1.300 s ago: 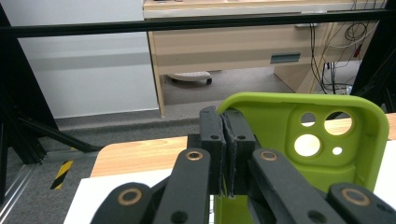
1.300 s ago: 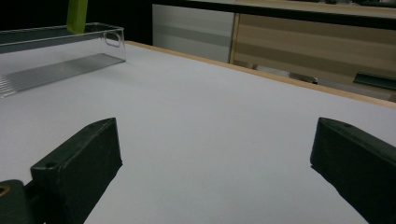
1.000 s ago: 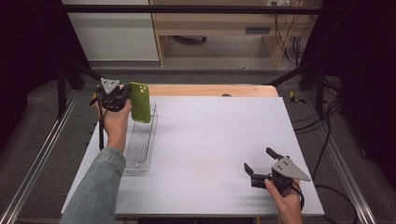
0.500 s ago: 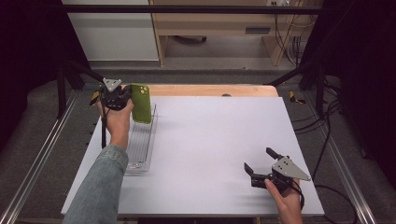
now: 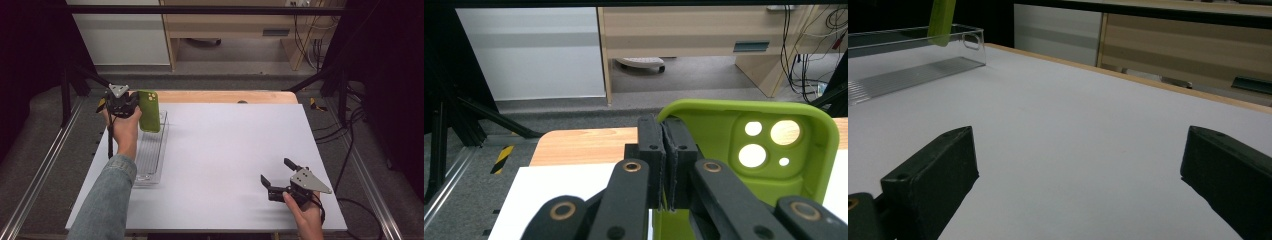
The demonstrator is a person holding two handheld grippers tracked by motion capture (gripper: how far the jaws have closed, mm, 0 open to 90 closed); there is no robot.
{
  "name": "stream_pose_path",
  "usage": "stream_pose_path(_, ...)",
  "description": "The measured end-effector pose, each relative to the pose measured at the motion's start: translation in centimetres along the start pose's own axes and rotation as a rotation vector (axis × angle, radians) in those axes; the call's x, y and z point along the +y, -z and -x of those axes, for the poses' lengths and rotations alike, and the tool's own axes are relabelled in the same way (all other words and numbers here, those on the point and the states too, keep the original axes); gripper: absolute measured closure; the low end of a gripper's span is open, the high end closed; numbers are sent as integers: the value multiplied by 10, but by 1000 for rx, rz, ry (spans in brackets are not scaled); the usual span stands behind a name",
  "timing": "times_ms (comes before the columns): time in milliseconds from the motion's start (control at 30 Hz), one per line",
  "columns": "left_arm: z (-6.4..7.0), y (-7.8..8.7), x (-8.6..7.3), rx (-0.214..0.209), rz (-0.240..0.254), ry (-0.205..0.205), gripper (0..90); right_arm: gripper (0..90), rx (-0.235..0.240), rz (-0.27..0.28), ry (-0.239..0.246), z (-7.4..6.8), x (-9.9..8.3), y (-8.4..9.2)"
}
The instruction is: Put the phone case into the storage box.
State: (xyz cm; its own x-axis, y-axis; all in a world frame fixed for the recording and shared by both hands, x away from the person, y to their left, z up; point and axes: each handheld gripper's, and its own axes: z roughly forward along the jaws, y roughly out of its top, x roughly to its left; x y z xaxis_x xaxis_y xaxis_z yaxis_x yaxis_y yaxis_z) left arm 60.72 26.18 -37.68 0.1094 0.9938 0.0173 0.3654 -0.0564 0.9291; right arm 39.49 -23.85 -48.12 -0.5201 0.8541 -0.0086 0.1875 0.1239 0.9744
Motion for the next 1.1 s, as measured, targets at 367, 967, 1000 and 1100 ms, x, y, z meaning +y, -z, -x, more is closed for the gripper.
stream_pose_path(367, 2, -4, -3, -3, -14, -12, 874, 21, 1, -6, 4, 0, 0, -1)
stream_pose_path(967, 3, -9, -10, -3, -37, -8, 873, 21, 3, -11, 8, -1, -1, -2)
stream_pose_path(1000, 3, -9, -11, -3, -38, -8, 874, 22, 4, -11, 8, -1, -1, -2)
stream_pose_path(1100, 3, -9, -11, -2, -42, -7, 874, 22, 5, -10, 9, -1, -1, -2)
